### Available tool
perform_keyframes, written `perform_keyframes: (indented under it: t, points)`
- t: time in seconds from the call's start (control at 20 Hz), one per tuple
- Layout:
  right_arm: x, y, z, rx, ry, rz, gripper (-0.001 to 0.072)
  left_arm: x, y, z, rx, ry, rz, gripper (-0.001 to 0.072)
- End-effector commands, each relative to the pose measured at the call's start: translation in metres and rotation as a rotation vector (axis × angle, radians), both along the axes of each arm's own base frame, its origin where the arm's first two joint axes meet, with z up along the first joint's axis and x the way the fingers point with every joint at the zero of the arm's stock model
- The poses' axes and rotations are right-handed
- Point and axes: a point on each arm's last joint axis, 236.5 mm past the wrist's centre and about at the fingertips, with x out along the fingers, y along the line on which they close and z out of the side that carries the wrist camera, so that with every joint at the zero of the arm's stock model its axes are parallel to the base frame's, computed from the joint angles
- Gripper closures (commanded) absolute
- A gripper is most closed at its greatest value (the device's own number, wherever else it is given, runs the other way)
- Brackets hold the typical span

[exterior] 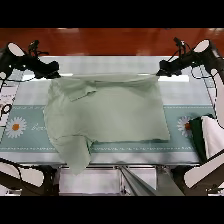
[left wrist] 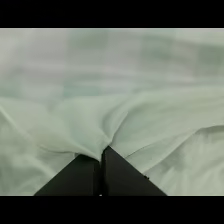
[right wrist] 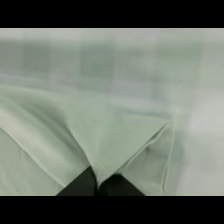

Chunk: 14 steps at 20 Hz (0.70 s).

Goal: Fold the shirts.

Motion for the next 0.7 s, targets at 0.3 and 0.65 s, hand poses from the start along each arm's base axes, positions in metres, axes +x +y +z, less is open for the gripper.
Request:
perform_keyframes:
  t: [0.3,0.65]
  points:
    - [-0.051,-0.015,-0.026,-0.065,0.229,0.079,0.0689,-0.097,-0.002,-0.038,-0.037,0.334,-0.145,0.0685]
    - [-0.064,-0.013,-0.042,-0.063,0.309,0.091,0.0689,-0.127,-0.003,-0.063,-0.041,0.426,-0.155,0.0685]
